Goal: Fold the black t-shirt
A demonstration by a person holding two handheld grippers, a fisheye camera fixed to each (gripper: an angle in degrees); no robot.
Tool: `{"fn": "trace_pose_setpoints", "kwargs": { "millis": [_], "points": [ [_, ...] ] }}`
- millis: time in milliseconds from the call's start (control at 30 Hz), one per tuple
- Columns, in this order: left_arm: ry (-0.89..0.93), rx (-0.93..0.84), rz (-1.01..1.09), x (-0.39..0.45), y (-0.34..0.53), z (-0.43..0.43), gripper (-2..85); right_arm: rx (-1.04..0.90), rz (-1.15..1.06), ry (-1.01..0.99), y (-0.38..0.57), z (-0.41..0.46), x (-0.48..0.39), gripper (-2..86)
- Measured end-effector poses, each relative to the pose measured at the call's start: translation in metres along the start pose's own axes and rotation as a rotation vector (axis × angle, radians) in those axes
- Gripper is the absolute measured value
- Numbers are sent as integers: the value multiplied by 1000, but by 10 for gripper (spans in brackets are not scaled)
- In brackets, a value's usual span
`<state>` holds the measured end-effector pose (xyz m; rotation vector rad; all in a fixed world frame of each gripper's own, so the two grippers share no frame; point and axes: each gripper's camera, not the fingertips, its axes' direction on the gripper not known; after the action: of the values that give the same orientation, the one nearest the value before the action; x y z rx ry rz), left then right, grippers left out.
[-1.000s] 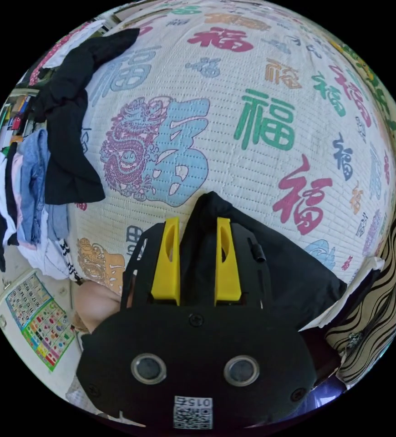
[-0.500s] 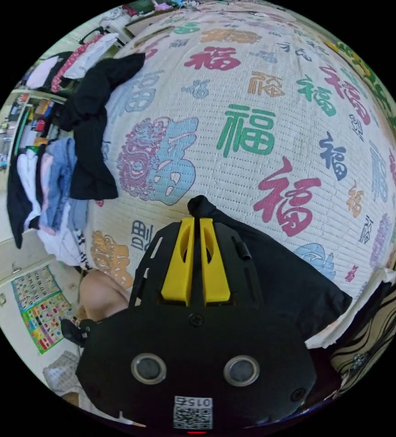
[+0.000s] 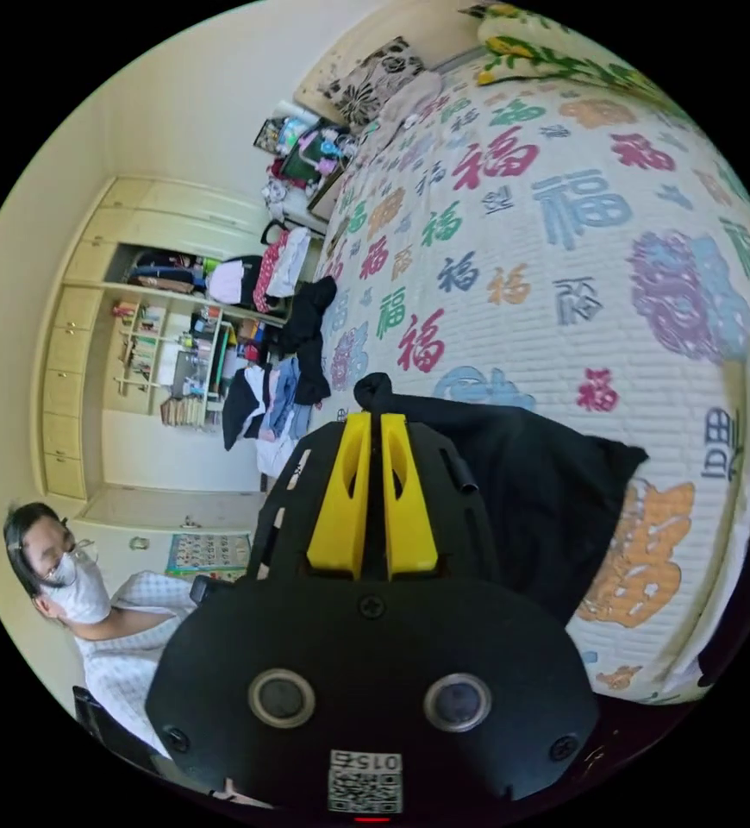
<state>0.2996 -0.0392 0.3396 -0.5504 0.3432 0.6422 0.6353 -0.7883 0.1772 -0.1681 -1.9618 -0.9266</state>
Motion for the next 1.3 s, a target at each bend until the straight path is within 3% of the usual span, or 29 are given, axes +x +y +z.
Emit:
{"fn": "trace_pose_setpoints", "kwargs": {
  "millis": [200,433,567,700,767,833,933,1100,1200,1300],
  "points": [
    [22,-106,110,49,-53,95,-6,90,158,-68,38,-65,118,10],
    [29,-275,101,63,-93,196,34,119,270,-154,64,-90,212,40],
    [153,-331,113,63,-105,208,63,131,273,-141,78,-109,232,65],
    [220,-207,105,45,-123,166,71,168,224,-64,95,-141,237,83],
    [152,-107,82,26,-135,143,71,179,181,-32,99,-150,233,89],
    [-68,-35,80,-7,-163,128,77,159,141,-4,99,-150,230,100],
    [-243,-84,91,-53,-211,143,108,121,150,29,92,-138,235,110],
    [-256,-207,115,-99,-278,189,109,71,206,9,82,-121,256,65],
    [-222,-374,116,-120,-295,222,42,44,163,41,78,-123,255,36],
    [-169,-339,52,-138,-300,214,25,25,107,116,73,-129,250,24]
  ]
}}
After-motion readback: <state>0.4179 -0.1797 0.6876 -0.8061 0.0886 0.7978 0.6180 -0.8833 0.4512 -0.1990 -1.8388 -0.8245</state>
